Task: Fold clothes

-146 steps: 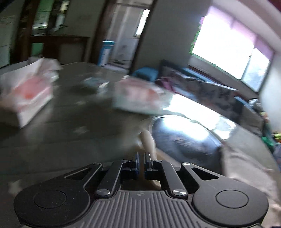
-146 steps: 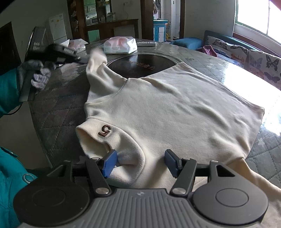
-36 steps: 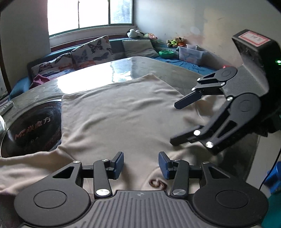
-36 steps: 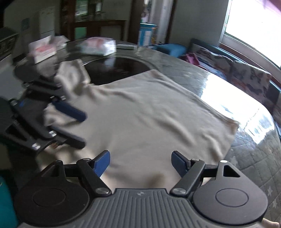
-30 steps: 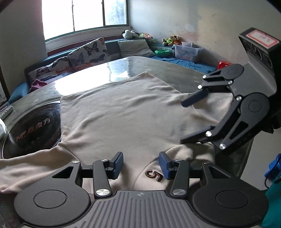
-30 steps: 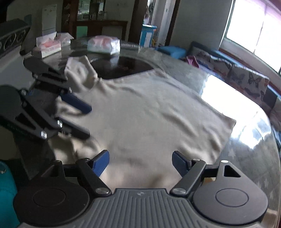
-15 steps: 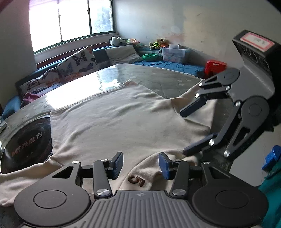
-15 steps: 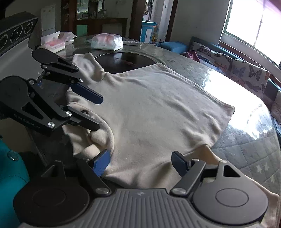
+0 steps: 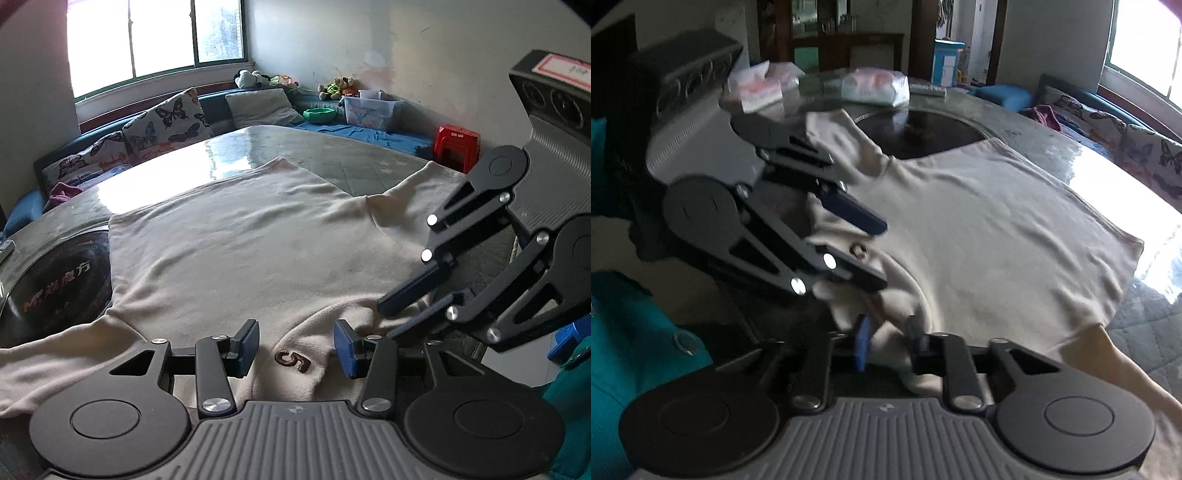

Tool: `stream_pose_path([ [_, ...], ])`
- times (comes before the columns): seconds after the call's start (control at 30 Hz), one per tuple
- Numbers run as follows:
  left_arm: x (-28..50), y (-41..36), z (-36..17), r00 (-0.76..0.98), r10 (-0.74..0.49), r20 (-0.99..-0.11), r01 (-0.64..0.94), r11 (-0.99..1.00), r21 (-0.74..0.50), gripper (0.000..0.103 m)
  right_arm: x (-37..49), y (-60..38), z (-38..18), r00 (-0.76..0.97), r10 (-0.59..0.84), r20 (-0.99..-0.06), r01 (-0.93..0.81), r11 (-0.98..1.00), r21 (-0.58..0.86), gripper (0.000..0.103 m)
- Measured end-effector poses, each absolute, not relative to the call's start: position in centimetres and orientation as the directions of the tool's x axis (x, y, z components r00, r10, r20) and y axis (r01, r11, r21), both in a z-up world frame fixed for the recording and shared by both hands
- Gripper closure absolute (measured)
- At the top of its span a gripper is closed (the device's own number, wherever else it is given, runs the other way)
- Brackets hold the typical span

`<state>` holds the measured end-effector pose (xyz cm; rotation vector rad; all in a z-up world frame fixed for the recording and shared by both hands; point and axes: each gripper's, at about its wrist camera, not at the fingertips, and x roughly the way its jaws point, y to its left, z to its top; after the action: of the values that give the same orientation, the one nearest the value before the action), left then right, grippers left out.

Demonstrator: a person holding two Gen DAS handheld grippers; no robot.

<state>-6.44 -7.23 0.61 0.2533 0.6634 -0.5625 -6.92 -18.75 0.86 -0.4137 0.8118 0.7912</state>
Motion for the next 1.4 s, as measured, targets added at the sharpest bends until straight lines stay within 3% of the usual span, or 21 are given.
stream_pose_path([
  [0.07, -6.5, -7.1, 0.6, 0.649, -0.410, -0.640, 0.566, 0.823, 0.047, 0.055, -7.2, -19.3, 1.3, 0.441, 0.470, -0.765, -0.749, 0.663, -0.025, 0.098],
  [0.2, -6.3, -6.8, 0.9, 0.660, -0.406, -0.632, 0.559, 0.828, 0.052, 0.055, -7.5, -20.1, 1.5, 0.430, 0.479, -0.766, -0.743, 0.669, 0.001, 0.101],
  [0.47, -5.1, -8.2, 2.0, 0.677, -0.442, -0.588, 0.563, 0.826, 0.027, 0.055, -8.0, -20.3, 1.0, 0.397, 0.486, -0.779, -0.758, 0.652, 0.021, 0.100],
  [0.7, -4.6, -9.8, 0.2, 0.624, -0.462, -0.630, 0.601, 0.799, 0.009, 0.055, -7.9, -23.5, 2.7, 0.438, 0.508, -0.742, -0.688, 0.720, 0.086, 0.092],
  [0.83, -4.7, -10.0, 0.7, 0.625, -0.469, -0.624, 0.610, 0.792, 0.016, 0.055, -6.9, -27.3, 3.3, 0.541, 0.436, -0.719, -0.550, 0.830, 0.090, 0.086],
  [0.9, -4.7, -10.4, 1.1, 0.631, -0.476, -0.613, 0.613, 0.790, 0.018, 0.055, -6.1, -29.8, 2.8, 0.601, 0.351, -0.718, -0.444, 0.893, 0.066, 0.077],
  [1.23, -4.0, -13.0, 1.5, 0.621, -0.509, -0.596, 0.628, 0.779, -0.010, 0.055, -4.2, -42.6, -0.3, 0.694, -0.089, -0.715, 0.126, 0.992, -0.002, 0.067],
  [1.4, -3.6, -13.6, 1.4, 0.615, -0.505, -0.606, 0.628, 0.778, -0.011, 0.055, -4.1, -45.1, -1.0, 0.707, -0.120, -0.697, 0.223, 0.973, 0.058, 0.062],
])
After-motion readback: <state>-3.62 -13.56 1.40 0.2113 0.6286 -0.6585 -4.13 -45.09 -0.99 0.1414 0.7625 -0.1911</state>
